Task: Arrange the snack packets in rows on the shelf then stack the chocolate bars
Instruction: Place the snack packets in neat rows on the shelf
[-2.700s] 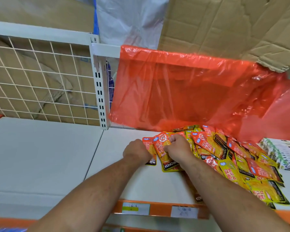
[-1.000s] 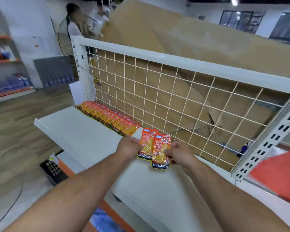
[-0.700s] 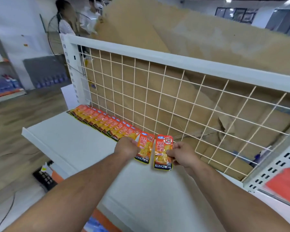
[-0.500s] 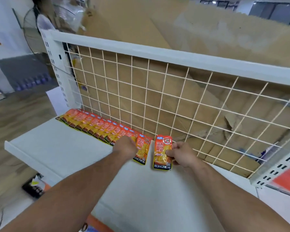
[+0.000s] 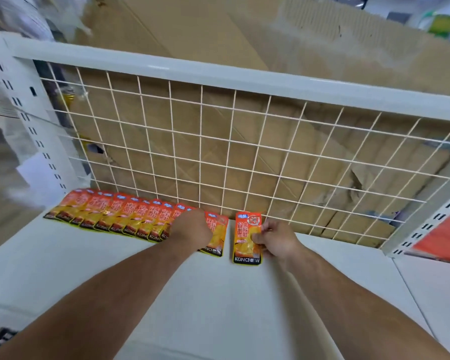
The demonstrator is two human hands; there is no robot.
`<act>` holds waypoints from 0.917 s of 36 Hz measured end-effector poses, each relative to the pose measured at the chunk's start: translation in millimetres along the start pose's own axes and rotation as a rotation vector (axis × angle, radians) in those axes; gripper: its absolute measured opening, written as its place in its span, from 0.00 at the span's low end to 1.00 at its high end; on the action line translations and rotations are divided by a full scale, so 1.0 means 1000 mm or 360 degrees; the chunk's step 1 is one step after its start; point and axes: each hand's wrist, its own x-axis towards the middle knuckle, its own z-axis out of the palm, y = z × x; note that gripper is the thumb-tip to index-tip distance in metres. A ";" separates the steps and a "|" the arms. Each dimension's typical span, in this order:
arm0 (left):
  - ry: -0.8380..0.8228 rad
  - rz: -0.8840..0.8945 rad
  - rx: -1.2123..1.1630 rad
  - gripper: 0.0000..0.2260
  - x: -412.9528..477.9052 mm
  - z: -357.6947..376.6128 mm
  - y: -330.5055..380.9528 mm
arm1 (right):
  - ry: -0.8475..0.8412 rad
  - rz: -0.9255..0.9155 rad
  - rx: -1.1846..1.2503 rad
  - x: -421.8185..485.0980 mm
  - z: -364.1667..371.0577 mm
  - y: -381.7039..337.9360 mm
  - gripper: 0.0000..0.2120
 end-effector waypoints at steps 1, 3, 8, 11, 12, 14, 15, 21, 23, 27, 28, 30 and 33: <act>-0.0005 0.0023 0.0027 0.11 0.001 -0.001 -0.002 | 0.0019 0.0000 -0.0005 -0.002 0.003 -0.001 0.14; -0.0015 0.0064 0.0085 0.09 0.000 -0.002 -0.003 | 0.0029 0.0009 -0.0030 -0.003 0.005 -0.001 0.13; -0.0046 0.0180 0.0213 0.01 -0.003 -0.006 -0.004 | 0.0076 0.0042 -0.0069 -0.005 0.011 -0.002 0.11; -0.0055 0.0226 0.0254 0.01 -0.002 -0.006 -0.006 | 0.0074 0.0043 -0.0115 -0.006 0.016 -0.005 0.11; -0.0054 0.0242 0.0254 0.00 -0.001 -0.006 -0.008 | 0.0074 0.0043 -0.0139 -0.006 0.018 -0.005 0.10; -0.0034 0.0277 0.0242 0.01 0.001 -0.005 -0.012 | 0.0069 0.0050 -0.0180 -0.007 0.022 -0.008 0.08; -0.0003 0.0293 0.0248 0.03 0.002 -0.004 -0.014 | 0.0063 0.0055 -0.0194 -0.007 0.024 -0.009 0.07; 0.0186 0.0397 0.0381 0.08 0.003 -0.011 -0.019 | 0.0050 0.0085 -0.0258 -0.004 0.038 -0.017 0.08; 0.0204 0.0412 0.0388 0.09 0.004 -0.012 -0.022 | 0.0052 0.0102 -0.0291 -0.002 0.042 -0.020 0.08; 0.0266 0.0436 0.0265 0.11 0.007 -0.010 -0.030 | 0.0091 0.0124 -0.0446 0.004 0.053 -0.024 0.03; 0.0266 0.0438 0.0257 0.11 0.008 -0.010 -0.031 | 0.0112 0.0121 -0.0509 0.007 0.055 -0.023 0.05; 0.0266 0.0432 0.0243 0.12 0.008 -0.011 -0.032 | 0.0144 0.0093 -0.0644 0.010 0.058 -0.023 0.09; 0.0269 0.0411 0.0226 0.12 0.008 -0.012 -0.034 | 0.0195 0.0057 -0.0788 0.007 0.063 -0.027 0.10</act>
